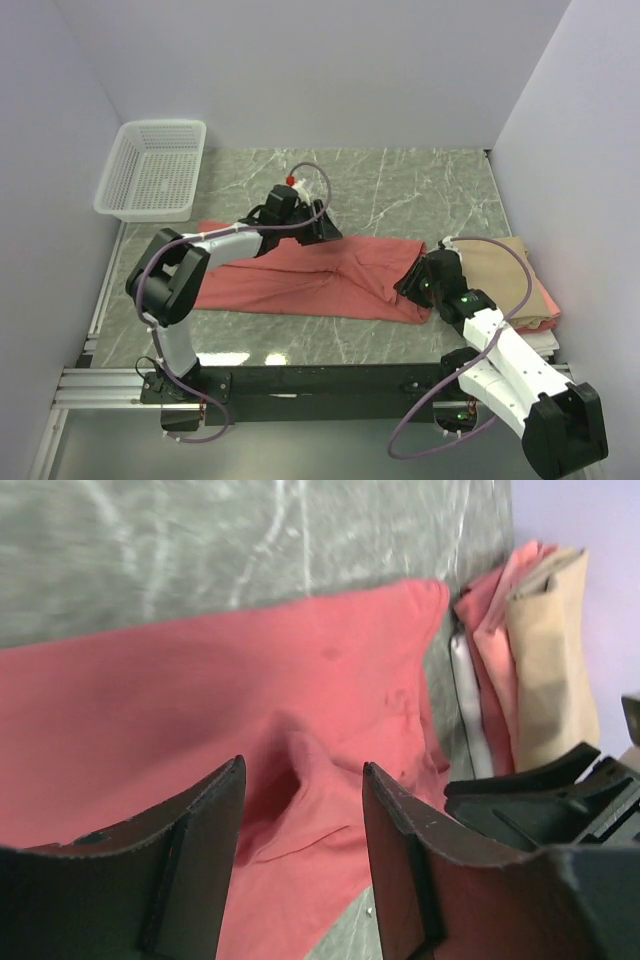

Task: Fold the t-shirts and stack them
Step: Fold the tshirt

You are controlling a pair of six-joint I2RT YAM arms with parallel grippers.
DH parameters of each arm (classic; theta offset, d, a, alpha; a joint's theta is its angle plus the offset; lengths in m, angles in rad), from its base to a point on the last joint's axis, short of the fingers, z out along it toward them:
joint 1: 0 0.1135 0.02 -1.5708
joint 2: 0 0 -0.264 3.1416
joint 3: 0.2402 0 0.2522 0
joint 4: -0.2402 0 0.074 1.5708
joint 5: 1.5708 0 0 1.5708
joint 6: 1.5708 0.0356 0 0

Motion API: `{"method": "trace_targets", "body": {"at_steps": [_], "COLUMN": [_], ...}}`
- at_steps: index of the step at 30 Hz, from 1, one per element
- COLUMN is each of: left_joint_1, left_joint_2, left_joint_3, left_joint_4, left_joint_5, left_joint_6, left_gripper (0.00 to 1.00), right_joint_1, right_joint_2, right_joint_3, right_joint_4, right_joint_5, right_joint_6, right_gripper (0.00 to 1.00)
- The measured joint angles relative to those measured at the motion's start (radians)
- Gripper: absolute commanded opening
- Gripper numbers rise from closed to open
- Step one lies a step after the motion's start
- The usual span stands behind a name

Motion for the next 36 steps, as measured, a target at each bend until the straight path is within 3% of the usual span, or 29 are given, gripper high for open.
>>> {"method": "trace_targets", "body": {"at_steps": [10,30,36], "left_joint_1": [-0.082,-0.133,-0.137], "left_joint_2": [0.082,0.079,0.046], "left_joint_3": [0.076,0.032,-0.014], "left_joint_4": [-0.024,-0.092,-0.117], "left_joint_5": [0.024,-0.003,-0.038], "left_joint_6": [0.017,0.037,0.037], "left_gripper": [0.49,0.24,0.32], "right_joint_1": [0.0,0.016,0.022], "right_joint_2": [0.027,0.052,0.062], "right_joint_3": [0.0,-0.013,-0.013], "right_joint_4": [0.001,0.045,0.046], "right_joint_5": [-0.004,-0.032,-0.032], "right_joint_6": [0.003,0.008,0.011], "right_gripper": [0.44,0.35,0.34]}}
